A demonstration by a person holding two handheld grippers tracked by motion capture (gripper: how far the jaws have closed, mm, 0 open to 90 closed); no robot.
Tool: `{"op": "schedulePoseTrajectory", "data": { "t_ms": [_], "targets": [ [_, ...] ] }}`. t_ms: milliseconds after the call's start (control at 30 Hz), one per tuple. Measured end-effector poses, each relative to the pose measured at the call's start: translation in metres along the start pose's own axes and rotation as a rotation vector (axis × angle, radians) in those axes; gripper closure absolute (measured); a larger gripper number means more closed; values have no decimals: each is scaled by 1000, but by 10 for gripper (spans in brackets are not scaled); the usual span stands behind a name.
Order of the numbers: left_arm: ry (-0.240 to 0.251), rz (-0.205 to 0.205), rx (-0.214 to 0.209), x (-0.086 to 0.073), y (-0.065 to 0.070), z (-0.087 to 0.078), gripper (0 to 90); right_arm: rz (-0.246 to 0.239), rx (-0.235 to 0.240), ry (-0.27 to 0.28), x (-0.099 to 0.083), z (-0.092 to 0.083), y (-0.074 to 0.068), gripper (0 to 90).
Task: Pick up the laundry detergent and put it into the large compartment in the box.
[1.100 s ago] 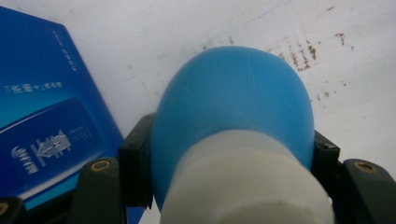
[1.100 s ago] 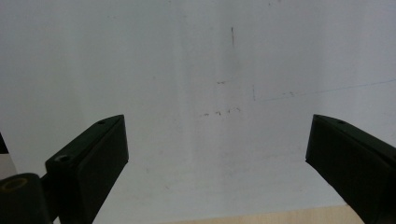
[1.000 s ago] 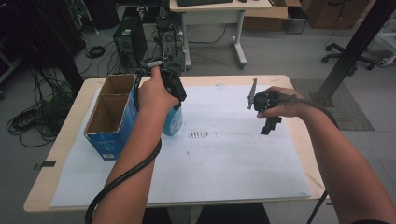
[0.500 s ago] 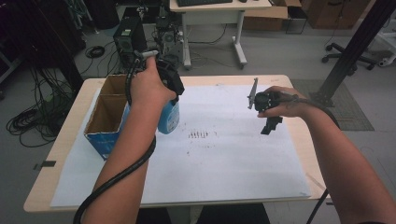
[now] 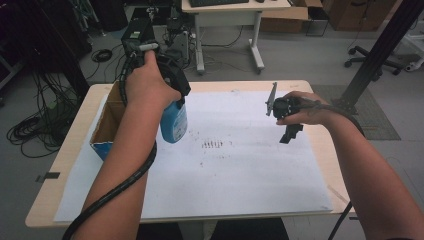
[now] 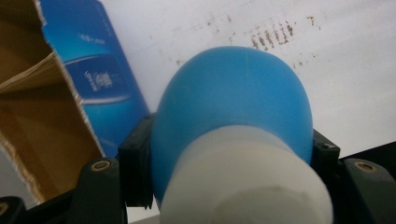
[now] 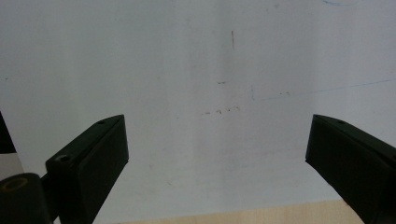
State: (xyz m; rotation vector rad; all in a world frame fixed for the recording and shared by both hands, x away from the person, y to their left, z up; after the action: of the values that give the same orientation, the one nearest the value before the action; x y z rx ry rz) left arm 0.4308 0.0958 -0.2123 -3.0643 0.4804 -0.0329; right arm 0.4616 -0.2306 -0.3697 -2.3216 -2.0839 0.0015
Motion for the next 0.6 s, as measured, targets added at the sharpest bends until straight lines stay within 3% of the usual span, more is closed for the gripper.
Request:
{"op": "schedulePoseTrajectory", "data": {
  "t_ms": [333, 600],
  "targets": [
    [-6, -57, 5, -13, -17, -19, 370, 0, 1, -3, 0, -1, 0, 57],
    [-3, -118, -23, -19, -28, -38, 370, -1, 0, -1, 1, 0, 1, 57]
  ]
}}
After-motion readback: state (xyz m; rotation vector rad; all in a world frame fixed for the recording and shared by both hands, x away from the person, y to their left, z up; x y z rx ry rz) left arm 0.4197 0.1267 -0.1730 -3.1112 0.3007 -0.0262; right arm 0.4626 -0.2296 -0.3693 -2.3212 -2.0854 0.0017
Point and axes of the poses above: each handheld gripper's, and its own axes: z roughly forward along the jaws, x roughly out of its top, y roughly to its right, the point moved 5 cm from there along z, roughly forward along the jaws, and after that the axes turned 3 degrees about -y, right-handed, at the moved point
